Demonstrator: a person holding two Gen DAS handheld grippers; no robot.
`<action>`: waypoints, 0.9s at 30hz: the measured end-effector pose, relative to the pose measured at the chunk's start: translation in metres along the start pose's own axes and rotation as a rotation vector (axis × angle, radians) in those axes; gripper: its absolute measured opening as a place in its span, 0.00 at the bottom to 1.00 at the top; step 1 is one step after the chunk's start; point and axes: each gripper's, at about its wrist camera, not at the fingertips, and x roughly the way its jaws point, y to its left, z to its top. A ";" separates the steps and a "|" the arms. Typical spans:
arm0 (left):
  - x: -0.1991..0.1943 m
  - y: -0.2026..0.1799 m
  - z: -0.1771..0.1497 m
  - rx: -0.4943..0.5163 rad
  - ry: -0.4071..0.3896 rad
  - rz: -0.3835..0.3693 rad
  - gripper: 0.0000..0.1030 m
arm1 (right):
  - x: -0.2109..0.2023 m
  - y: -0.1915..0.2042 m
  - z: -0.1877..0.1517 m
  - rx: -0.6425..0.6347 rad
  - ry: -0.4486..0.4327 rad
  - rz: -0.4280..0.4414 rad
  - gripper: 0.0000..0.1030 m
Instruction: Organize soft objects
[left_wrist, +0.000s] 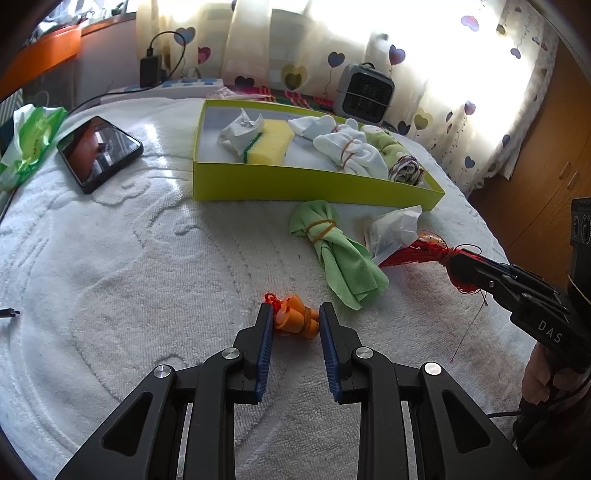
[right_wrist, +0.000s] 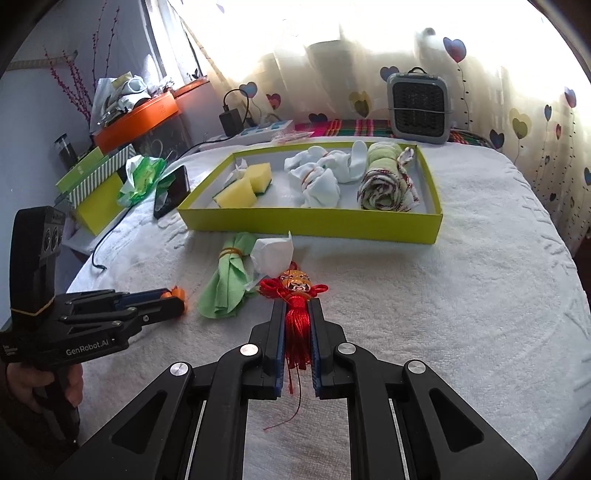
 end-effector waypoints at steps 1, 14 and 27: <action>0.000 0.001 0.000 0.001 0.000 -0.001 0.23 | -0.001 0.000 0.000 0.004 -0.003 -0.004 0.11; -0.008 -0.002 0.001 0.006 -0.023 -0.004 0.22 | -0.024 -0.015 0.002 0.094 -0.108 -0.048 0.11; -0.013 -0.005 0.009 0.027 -0.056 0.005 0.22 | -0.028 -0.011 0.007 0.107 -0.170 -0.031 0.11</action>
